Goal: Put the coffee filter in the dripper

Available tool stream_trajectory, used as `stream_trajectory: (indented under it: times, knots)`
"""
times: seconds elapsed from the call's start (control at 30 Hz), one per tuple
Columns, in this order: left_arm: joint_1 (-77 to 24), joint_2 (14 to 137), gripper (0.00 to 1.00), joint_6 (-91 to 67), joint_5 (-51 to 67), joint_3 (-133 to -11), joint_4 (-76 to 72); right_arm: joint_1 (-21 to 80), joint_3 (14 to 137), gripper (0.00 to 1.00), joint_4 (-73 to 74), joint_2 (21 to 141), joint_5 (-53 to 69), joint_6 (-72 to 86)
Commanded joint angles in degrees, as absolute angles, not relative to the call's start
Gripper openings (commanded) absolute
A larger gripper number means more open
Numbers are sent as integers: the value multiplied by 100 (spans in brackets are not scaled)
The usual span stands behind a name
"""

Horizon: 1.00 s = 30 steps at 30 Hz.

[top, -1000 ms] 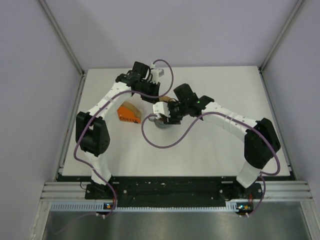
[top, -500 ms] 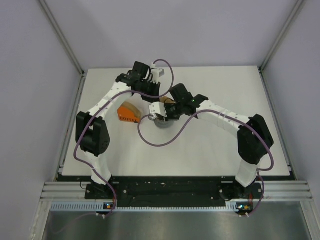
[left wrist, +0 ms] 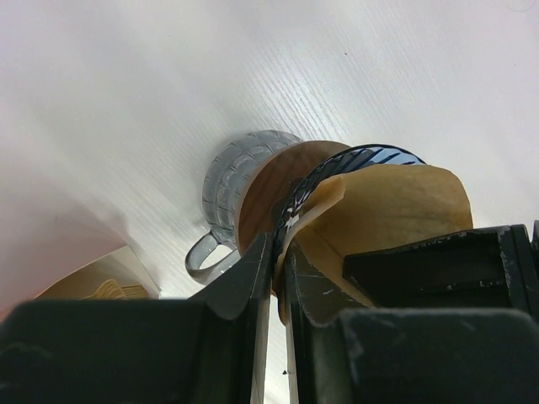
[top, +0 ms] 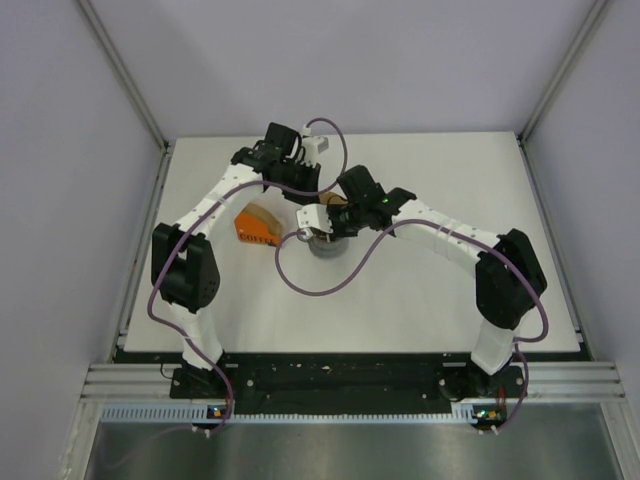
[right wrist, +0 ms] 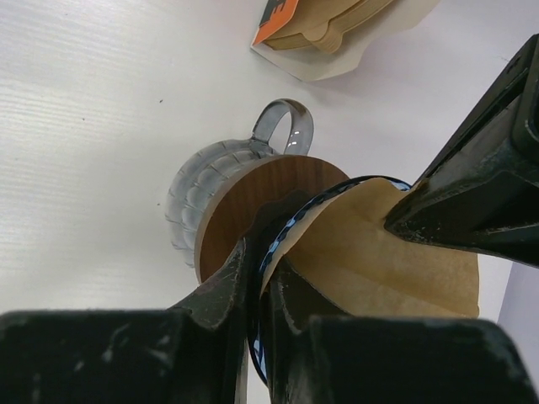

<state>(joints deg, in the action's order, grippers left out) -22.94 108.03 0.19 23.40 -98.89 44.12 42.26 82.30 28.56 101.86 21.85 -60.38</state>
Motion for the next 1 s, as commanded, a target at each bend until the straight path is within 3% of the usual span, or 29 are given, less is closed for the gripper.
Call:
stream_trajectory:
  times: [0.0, 0.07, 0.13, 0.3, 0.73, 0.97]
  knots:
    - [-2276, 10740, 15, 79, 2329, -9993, 4456, 4236, 8402, 17, 3076, 10239, 2233, -5942]
    - [-2276, 10740, 15, 88, 2329, -9993, 4456, 4254, 8394, 31, 3085, 10239, 2206, -5941]
    - [-2276, 10732, 15, 88, 2329, -9984, 4456, 4245, 8411, 37, 3076, 10222, 2189, -5933]
    - [-2276, 10749, 15, 79, 2347, -10002, 4465, 4245, 8499, 42, 3085, 10318, 2031, -5985]
    - [-2276, 10740, 15, 88, 2338, -10019, 4474, 4254, 8745, 1, 3498, 10635, 1942, -6178]
    - [-2268, 10732, 15, 97, 2347, -10002, 4474, 4263, 8771, 0, 3674, 10591, 2100, -6346]
